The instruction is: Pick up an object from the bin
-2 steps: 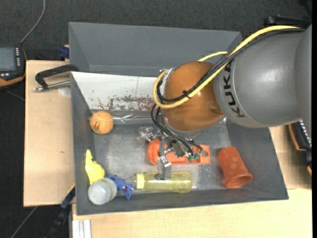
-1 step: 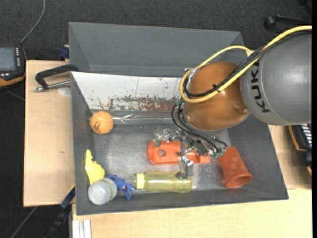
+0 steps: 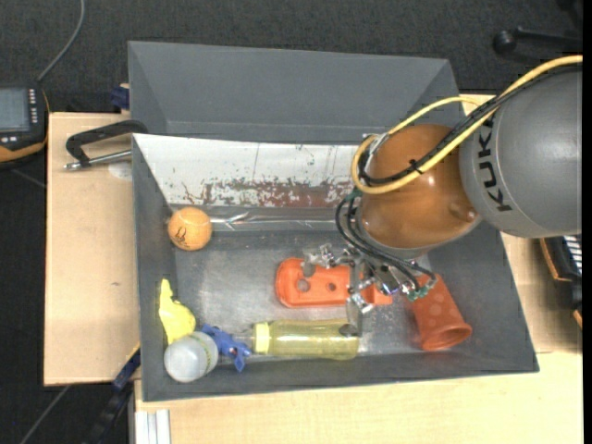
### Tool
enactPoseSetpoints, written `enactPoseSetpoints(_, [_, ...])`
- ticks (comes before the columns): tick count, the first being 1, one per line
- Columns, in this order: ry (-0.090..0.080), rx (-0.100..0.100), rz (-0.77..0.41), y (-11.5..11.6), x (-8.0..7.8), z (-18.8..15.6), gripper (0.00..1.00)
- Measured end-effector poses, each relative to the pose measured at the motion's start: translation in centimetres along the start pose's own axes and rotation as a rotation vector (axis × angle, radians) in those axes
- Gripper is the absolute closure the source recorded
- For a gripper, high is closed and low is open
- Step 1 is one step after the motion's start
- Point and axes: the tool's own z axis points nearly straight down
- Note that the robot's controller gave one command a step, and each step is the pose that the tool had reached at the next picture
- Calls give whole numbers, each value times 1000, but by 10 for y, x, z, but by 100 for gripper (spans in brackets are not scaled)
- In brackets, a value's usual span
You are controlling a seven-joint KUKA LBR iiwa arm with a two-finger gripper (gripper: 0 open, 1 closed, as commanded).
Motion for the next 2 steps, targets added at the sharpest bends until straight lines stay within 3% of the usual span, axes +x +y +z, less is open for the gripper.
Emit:
enactPoseSetpoints(1, [-4,-3,-92,6,-15,27,0])
enactPoseSetpoints(2, [-7,0,-366,3,-76,61,100])
